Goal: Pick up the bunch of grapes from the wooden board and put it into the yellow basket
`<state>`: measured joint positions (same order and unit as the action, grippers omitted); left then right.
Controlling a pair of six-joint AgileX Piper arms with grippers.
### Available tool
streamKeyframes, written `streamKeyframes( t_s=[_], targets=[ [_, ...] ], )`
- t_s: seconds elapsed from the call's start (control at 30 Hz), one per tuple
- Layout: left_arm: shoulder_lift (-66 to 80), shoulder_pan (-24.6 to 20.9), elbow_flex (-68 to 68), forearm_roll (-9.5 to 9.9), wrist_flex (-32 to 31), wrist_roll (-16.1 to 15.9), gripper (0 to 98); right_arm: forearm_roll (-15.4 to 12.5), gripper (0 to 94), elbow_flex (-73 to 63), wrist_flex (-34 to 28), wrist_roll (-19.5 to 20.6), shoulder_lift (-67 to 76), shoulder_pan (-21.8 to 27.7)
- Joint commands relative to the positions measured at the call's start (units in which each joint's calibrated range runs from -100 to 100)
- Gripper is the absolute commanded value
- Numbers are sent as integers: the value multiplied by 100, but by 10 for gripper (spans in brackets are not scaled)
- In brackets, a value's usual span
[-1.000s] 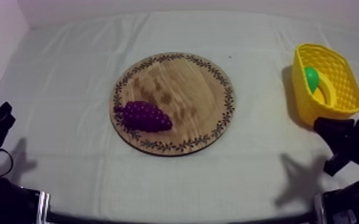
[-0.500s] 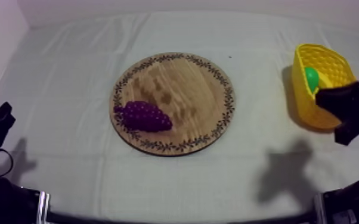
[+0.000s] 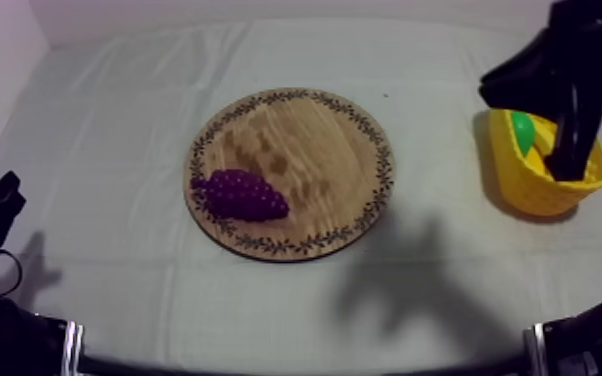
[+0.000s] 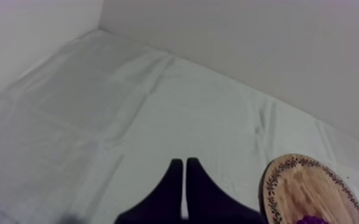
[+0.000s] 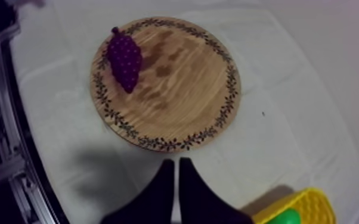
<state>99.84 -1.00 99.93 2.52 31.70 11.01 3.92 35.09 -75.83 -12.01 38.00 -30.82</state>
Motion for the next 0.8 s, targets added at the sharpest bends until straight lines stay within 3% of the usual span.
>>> streamKeyframes(
  t_s=[0.0,0.33,0.77],
  targets=[
    [-2,2,-4,-1,-1,1,0,6,3,-516,-304,-227,-516,-141],
    [-2,2,-4,-1,-1,0,0,-61,2,-1895,-1227,-829,-1959,-445],
    [-2,2,-4,-1,-1,0,0,-140,4,-3785,-1883,-710,-3905,-841]
  ],
)
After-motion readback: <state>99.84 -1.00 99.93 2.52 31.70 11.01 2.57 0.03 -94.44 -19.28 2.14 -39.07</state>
